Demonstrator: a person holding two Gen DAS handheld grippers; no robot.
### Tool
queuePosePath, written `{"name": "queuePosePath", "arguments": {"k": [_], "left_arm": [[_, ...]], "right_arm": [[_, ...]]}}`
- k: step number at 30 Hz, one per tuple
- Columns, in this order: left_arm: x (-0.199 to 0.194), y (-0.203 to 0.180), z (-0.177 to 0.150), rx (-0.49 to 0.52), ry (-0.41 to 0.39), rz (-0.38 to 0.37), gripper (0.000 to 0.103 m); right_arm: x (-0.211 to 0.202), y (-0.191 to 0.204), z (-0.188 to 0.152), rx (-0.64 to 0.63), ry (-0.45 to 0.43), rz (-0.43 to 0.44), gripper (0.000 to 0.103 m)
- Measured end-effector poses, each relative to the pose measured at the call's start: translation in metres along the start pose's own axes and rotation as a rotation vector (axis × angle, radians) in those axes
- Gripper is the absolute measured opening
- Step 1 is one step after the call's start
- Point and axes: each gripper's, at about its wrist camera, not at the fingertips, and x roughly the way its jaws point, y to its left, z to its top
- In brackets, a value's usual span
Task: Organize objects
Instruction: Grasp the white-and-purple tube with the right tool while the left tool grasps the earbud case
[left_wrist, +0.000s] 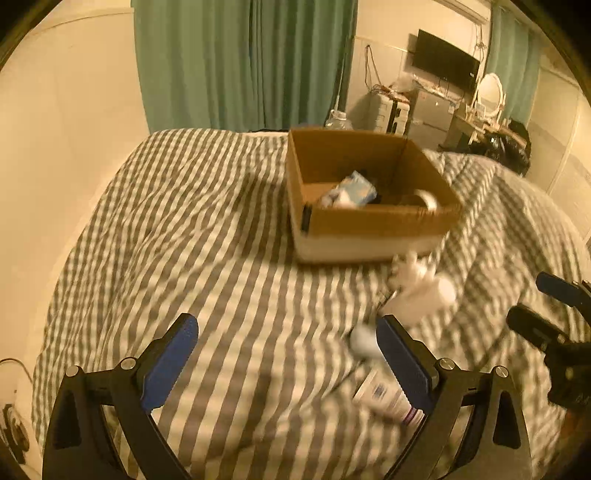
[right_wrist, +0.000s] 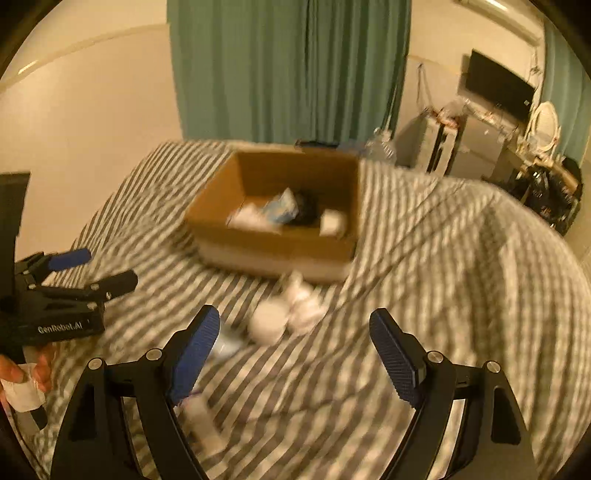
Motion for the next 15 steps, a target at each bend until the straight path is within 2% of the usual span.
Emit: {"name": "queuePosePath", "arguments": {"k": [3,5,9,15], "left_arm": [[-0.001,0.002,-0.023,0.029,0.003,0.037,0.1],[0.0,0.001,-0.034,0.035,0.01,0.028,0.1],[0.001,0.001,-0.05,0.038,0.023,0.023,0.1],[0.002,0.009,-0.057,0.011,0.02,0.024,0.1]], "right_arm": [[0.007,0.016,-0.029,-0.021,0.041,0.049,0.083],[0.015,0.028,-0.042,-0.051,0.076,0.071,0.083],[0.027,0.045,-0.057,-0.082,0.107,0.068,0.082],[0.05,0.056,-0.069,-0.109,0.176,0.096,0.059]]}}
